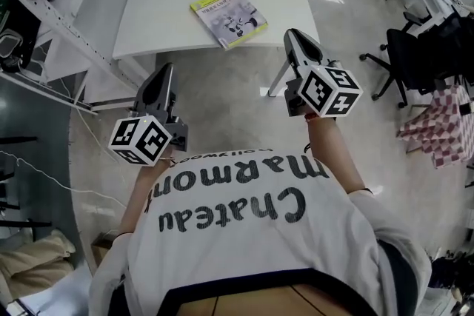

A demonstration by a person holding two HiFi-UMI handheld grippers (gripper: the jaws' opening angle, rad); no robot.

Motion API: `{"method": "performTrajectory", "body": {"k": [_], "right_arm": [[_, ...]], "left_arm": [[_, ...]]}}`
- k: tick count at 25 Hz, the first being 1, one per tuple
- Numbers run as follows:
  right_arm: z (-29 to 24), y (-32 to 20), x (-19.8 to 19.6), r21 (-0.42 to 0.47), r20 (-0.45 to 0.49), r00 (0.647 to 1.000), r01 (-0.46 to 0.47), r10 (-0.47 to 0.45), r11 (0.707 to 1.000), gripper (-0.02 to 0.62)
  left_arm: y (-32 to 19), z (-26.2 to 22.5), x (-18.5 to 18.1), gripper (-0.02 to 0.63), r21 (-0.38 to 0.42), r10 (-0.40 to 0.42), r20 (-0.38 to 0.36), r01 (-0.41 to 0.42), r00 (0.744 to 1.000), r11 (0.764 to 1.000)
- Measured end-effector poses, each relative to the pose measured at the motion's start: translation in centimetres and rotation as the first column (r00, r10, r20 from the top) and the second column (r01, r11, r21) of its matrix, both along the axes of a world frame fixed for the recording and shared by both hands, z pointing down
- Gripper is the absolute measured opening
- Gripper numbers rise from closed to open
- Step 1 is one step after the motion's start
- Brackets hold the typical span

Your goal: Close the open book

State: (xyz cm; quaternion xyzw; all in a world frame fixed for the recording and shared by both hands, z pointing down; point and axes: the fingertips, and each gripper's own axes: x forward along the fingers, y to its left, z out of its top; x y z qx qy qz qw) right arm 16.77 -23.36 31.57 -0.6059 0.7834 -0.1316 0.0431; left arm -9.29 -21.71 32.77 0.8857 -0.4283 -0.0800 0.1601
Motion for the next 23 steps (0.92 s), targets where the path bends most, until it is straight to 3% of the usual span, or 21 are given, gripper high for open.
{"method": "performTrajectory", "body": {"k": [6, 14, 23], "right_arm": [[-0.5, 3.1, 3.7, -0.007, 0.004, 0.999, 0.053, -0.053, 0.999, 0.046], [2.7, 8.3, 7.8, -0.069, -0.029, 0.995, 0.095, -0.097, 0.993, 0.046], [7.0, 13.2, 9.9, -0.164, -0.041, 0.991, 0.117, -0.125, 0.980, 0.046]], "left_arm": [[3.9, 0.7, 4.2, 0.023, -0.016, -0.027, -0.016, 0.027, 1.000, 1.000], [10.0, 2.5, 8.8, 0.023, -0.047, -0.057, -0.008, 0.057, 0.998, 0.997], [15.7, 3.7, 10.6, 0.023, -0.076, -0.089, 0.008, 0.089, 0.996, 0.993]]}}
